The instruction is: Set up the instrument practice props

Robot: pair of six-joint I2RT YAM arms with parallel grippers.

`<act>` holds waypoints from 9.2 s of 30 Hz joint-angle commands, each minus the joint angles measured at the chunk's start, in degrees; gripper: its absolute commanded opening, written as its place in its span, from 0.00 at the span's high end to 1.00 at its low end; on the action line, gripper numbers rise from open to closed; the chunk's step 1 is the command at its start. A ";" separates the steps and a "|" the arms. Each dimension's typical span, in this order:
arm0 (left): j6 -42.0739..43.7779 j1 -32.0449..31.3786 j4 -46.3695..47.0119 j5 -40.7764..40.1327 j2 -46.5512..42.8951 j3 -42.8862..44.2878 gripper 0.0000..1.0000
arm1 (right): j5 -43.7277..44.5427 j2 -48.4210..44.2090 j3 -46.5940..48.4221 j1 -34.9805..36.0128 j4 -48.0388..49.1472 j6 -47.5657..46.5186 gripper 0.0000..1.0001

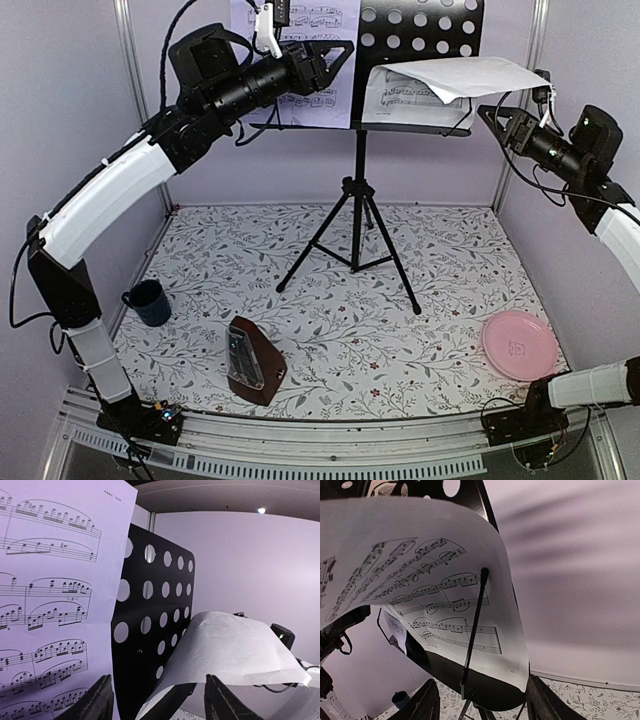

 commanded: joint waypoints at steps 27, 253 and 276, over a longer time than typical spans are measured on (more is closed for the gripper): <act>0.19 -2.99 5.33 -3.13 -12.58 -20.86 0.37 | 7.38 17.25 31.88 10.22 0.37 -0.67 0.39; 30.38 -14.90 46.62 10.01 0.66 -93.58 0.31 | -4.55 16.76 -13.50 50.70 -21.15 -63.76 0.84; 27.94 -13.26 48.07 8.22 -2.32 -95.47 0.40 | 0.87 16.29 -14.11 50.64 -19.71 -62.25 0.86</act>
